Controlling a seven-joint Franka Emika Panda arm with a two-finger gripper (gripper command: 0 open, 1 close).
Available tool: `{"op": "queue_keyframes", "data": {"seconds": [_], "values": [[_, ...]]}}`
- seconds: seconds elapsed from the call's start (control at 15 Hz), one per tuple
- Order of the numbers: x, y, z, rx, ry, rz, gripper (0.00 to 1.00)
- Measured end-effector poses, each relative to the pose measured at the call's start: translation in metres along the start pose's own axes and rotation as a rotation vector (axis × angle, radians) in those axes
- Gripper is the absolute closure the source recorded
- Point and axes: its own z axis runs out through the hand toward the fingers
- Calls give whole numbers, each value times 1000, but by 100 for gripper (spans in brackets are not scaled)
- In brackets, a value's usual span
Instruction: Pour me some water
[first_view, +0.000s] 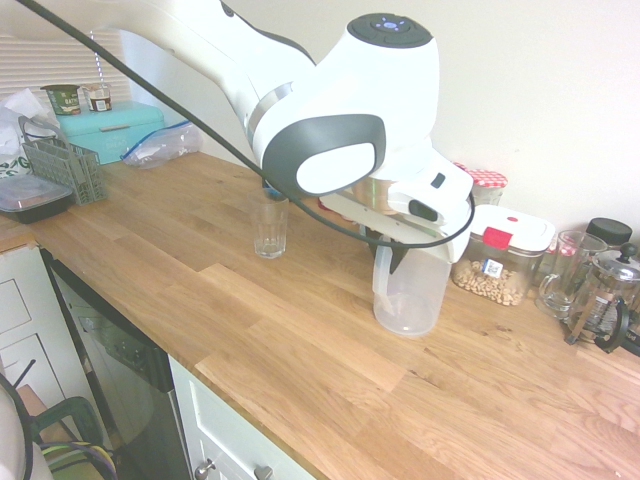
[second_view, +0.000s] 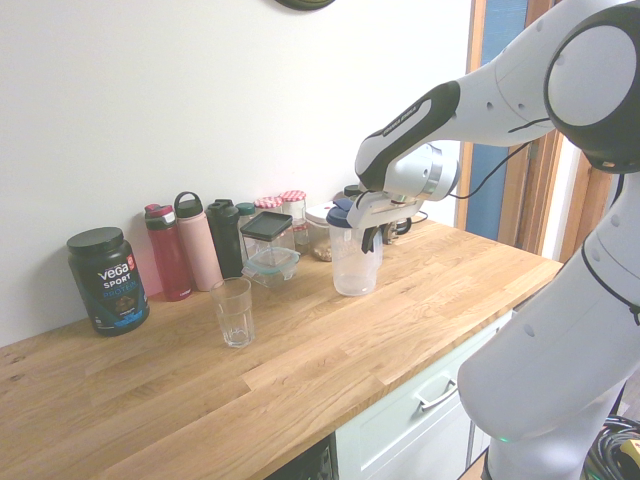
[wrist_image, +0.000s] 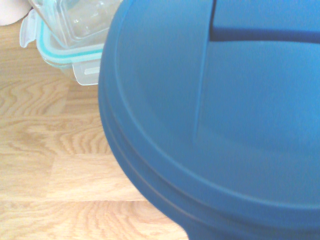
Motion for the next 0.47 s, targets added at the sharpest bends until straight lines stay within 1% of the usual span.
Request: {"op": "queue_keyframes", "data": {"seconds": [0.13,0.27,0.33,0.47], "values": [[0,0,0,-2,1,-1,0],[1,4,0,-27,-2,-20,0],[-2,8,1,-61,-30,-33,0],[-10,21,-9,-154,-130,-54,0]]}}
